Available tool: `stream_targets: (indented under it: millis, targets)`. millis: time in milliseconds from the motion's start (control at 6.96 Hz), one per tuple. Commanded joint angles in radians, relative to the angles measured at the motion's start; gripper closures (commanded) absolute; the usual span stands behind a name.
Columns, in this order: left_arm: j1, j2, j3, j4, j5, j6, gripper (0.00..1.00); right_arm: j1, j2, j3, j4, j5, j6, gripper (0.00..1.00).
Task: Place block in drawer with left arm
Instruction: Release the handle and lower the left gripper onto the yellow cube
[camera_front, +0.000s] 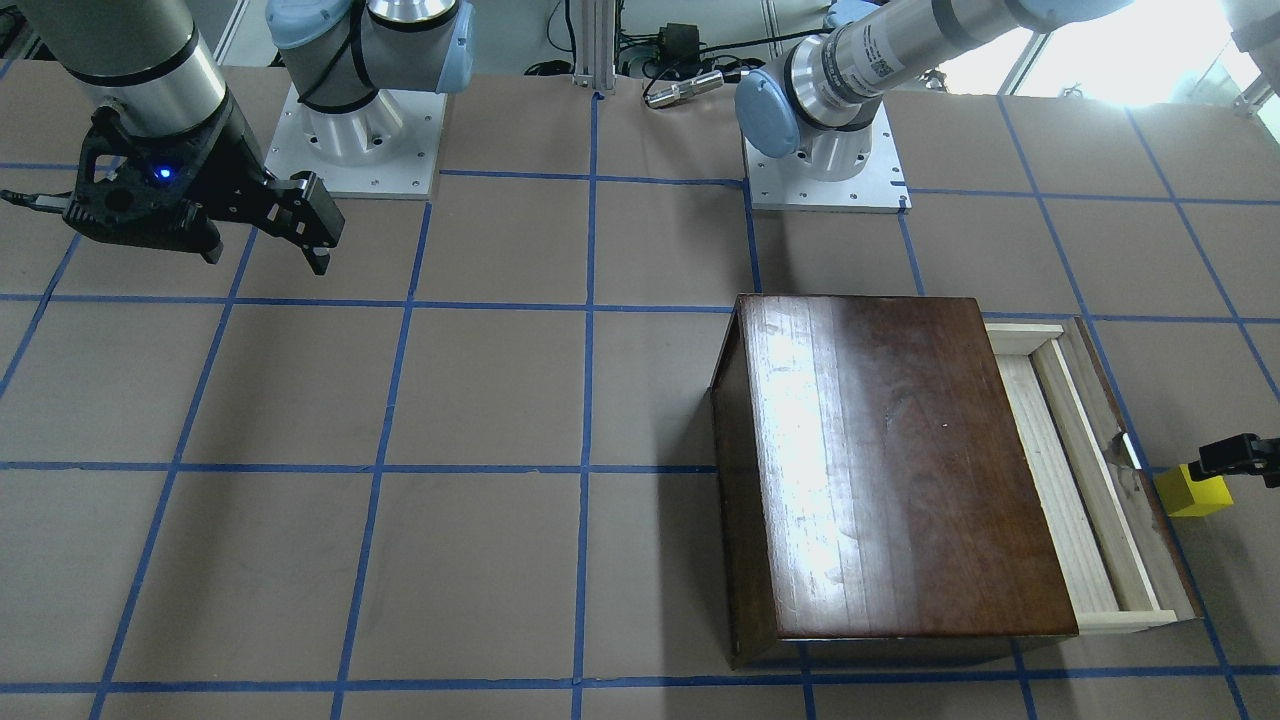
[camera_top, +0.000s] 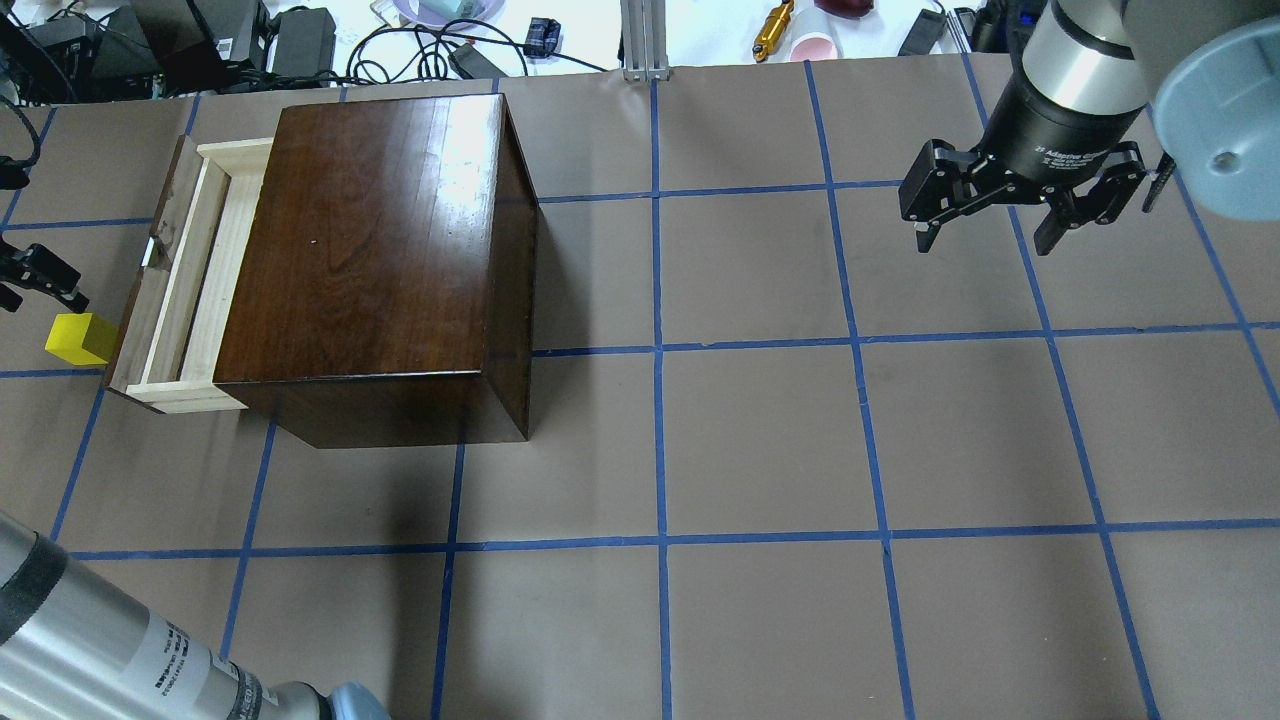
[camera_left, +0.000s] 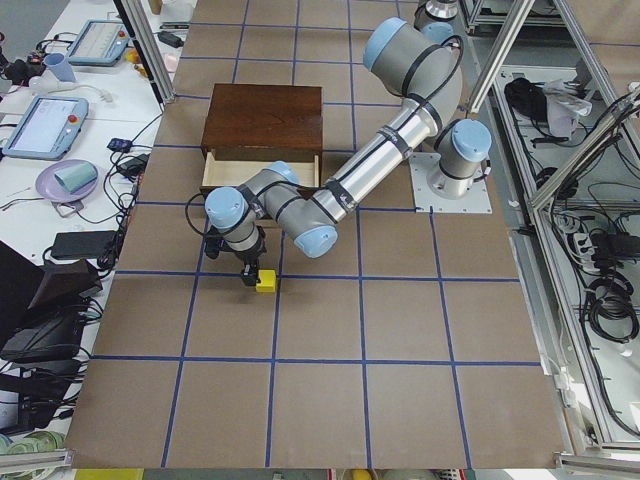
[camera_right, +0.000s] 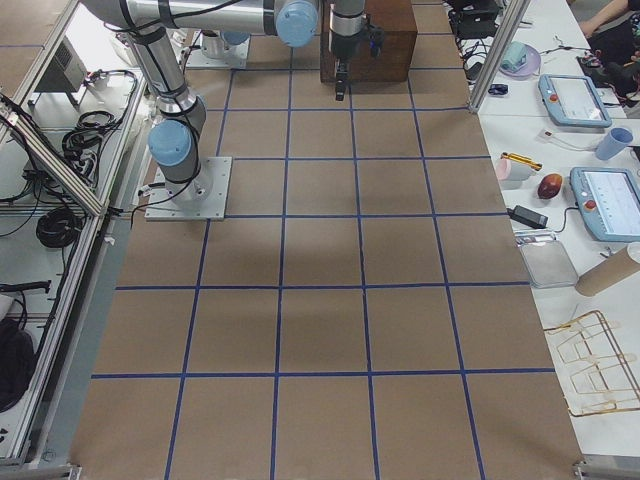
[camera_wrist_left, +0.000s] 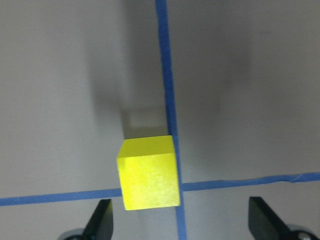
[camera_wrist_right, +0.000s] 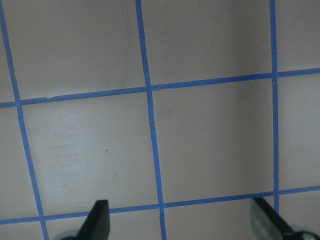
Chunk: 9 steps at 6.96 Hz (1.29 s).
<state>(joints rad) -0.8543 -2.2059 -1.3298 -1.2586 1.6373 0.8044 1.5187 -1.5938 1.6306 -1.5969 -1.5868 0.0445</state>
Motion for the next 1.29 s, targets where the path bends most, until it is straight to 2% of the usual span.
stream_targets:
  millis: [0,431,719,862,1006,1150]
  targets:
    - [0.009,-0.044,-0.009,0.034,0.003,0.013,0.05,0.000,0.000,0.000,0.000,0.001,0.000,0.00]
    - [0.009,-0.067,-0.022,0.036,0.003,0.009,0.05,0.000,0.000,0.000,0.000,0.001,0.000,0.00]
    - [0.009,-0.069,-0.022,0.036,0.003,0.009,0.12,0.000,0.000,0.000,0.000,0.001,0.000,0.00]
    - [0.009,-0.069,-0.019,0.036,0.003,0.013,0.32,0.000,0.000,0.000,0.000,0.001,0.000,0.00]
    - [0.009,-0.068,-0.016,0.036,0.001,0.018,0.60,0.000,0.000,0.000,0.000,0.001,0.000,0.00]
    - [0.009,-0.068,-0.014,0.036,0.003,0.018,0.81,0.000,0.000,0.000,0.000,0.001,0.000,0.00]
